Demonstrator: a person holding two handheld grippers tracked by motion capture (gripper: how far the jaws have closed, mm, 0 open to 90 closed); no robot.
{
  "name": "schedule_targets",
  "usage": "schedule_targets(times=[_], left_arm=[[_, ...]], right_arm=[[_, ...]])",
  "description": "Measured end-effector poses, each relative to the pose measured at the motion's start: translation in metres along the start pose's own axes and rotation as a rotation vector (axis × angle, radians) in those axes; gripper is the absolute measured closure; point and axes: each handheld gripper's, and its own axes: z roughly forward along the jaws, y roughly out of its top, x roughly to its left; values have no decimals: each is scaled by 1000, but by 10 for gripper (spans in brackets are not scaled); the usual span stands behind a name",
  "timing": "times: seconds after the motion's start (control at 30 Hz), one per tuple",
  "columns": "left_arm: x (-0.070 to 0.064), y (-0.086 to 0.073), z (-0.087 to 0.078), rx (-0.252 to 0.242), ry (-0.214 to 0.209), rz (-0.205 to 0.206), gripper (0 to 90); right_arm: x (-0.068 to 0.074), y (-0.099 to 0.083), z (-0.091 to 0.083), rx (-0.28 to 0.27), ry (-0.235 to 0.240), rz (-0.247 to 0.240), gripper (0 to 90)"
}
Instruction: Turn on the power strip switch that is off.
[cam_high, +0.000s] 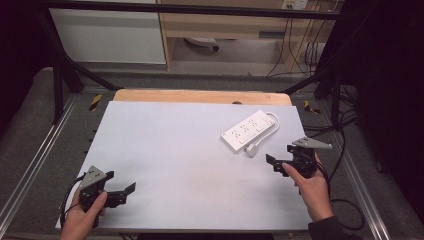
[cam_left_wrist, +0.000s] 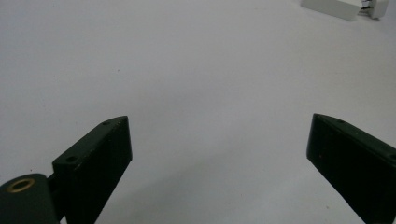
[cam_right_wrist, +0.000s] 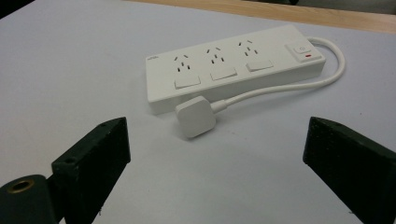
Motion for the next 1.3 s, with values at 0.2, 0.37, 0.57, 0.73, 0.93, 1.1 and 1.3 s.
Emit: schedule_targets(times=[0.2,0.37,0.57,0.73,0.93,1.1,1.3], left_arm=[[0,0,0,2,2,4,68],[-1,0,0,3,-5,2,68],[-1,0,0,2,-5,2,68],[-1,0,0,3,-6,3,68],[0,-1,0,4,-5,3,68],[-1,-1,0,6,-6,4,68],[-1,-1,1,10,-7,4,68]], right_arm=[[-4,15,5,9,1,4,88],[-5,28,8,8,-8,-16,102],[-6,42,10,2,-6,-27,106],[-11,47,14,10,-18,-27,102],[-17,51,19,11,-23,-16,112],[-21,55,24,12,-26,6,71],[-26,59,29,-2,-38,1,66]])
